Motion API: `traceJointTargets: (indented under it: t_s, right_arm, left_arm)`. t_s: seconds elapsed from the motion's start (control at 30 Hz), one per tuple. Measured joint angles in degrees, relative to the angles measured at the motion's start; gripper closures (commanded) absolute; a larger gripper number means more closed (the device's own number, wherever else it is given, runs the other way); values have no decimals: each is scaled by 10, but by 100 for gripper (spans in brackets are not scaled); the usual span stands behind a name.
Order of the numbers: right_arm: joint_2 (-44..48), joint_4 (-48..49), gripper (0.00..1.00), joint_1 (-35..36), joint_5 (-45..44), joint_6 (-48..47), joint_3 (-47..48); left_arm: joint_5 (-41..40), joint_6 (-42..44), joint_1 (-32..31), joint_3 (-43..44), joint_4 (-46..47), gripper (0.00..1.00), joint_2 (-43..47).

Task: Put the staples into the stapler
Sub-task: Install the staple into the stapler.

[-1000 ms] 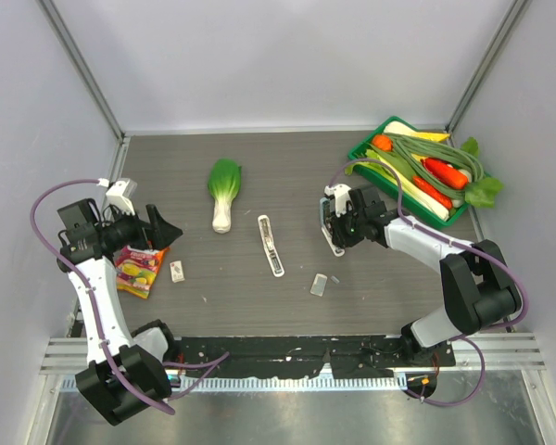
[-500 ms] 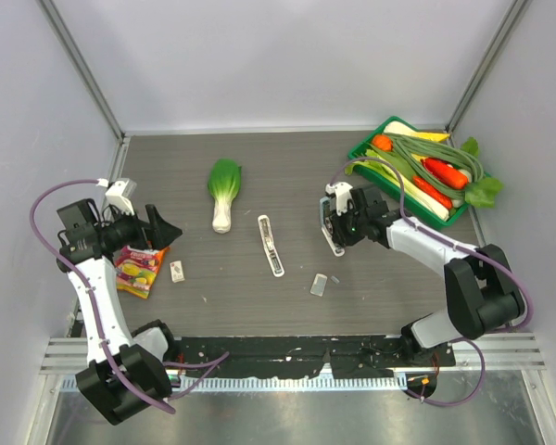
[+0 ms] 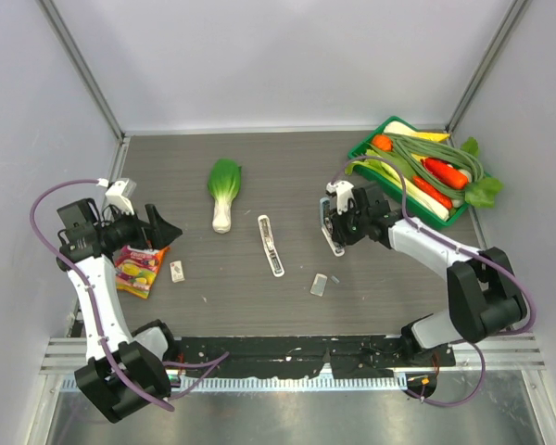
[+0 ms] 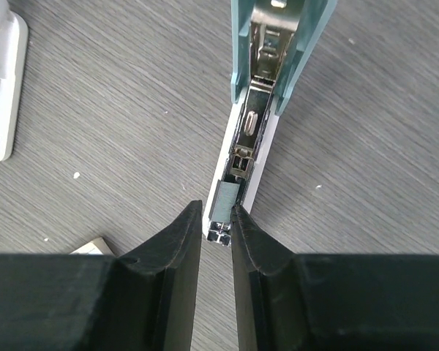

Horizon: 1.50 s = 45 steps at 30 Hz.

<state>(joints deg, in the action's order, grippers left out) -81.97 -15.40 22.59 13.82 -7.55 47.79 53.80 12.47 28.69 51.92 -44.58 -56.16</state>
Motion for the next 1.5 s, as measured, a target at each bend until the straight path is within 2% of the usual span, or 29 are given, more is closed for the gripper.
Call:
traceJointTargets:
  t_s: [0.27,0.57,0.87,1.5]
  right_arm:
    - [-21,-2,72,38,-34,-9,0]
    - [-21,4,72,119,-156,-48,0]
    - [-21,19,72,148,-247,-82,0]
    - [-66,17,74,174,-298,-106,0]
  left_arm:
    - [0,0,0,0,0,0,0]
    - [0,2,3,0,0,0,0]
    - [2,2,7,0,0,0,0]
    - [3,4,8,0,0,0,0]
